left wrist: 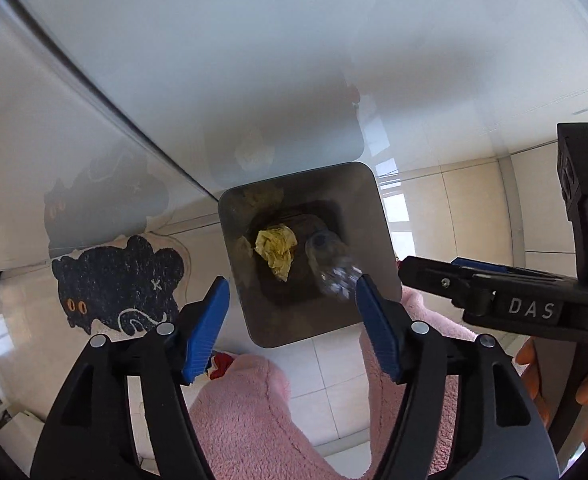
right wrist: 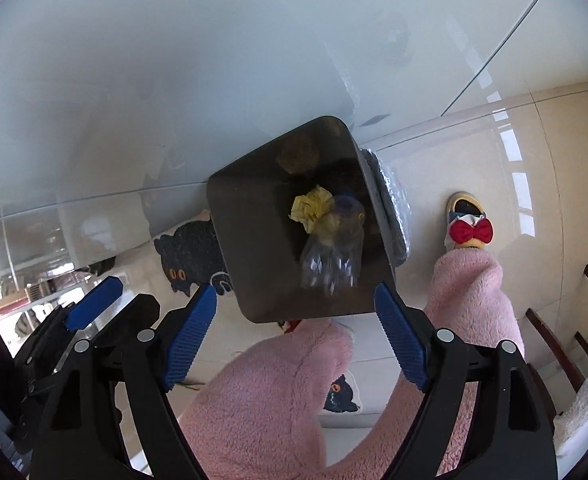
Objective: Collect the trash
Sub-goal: 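Carry wrapper and bottle down to the black bin and open both tools, then grasp the large yellow wrapper with left tool while right tool grasps the red-white carton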
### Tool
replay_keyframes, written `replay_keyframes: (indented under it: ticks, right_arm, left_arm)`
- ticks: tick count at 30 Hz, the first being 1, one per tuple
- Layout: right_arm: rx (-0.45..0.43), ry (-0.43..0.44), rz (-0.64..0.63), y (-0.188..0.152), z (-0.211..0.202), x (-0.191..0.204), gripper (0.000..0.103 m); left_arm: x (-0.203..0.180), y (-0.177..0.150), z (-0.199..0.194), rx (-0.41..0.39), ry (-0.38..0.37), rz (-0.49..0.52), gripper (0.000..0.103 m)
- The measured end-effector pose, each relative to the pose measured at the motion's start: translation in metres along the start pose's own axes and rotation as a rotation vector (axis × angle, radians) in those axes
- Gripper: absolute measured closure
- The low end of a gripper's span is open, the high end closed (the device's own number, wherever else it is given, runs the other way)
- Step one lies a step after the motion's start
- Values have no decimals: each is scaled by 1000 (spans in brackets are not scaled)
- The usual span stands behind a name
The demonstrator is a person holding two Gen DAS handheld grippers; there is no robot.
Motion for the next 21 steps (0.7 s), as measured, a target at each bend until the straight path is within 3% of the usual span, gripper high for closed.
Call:
replay_keyframes:
  ticks: [5, 11, 21]
  right_arm:
    - [-23, -28, -24, -2, -25, 1, 21]
    - [-74, -62, -87, -18, -92, -4, 21]
    - [-324, -70, -175, -52, -254, -24, 21]
  left_arm:
    - [4, -6, -24, -5, 18, -7, 40]
    - [-7, -19, -73, -31, 15, -11, 36]
    - [-45, -36, -190, -140, -14, 29, 31]
Point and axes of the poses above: each gripper's, at about its wrist camera, not at the fingertips, and z roughly the way its jaws point, x to its left, y to its top, the point moved 1 cm from there along z, roughly the way its jaws point, and after that the axes turned 9 degrees about -y, right-handed, at the moved point
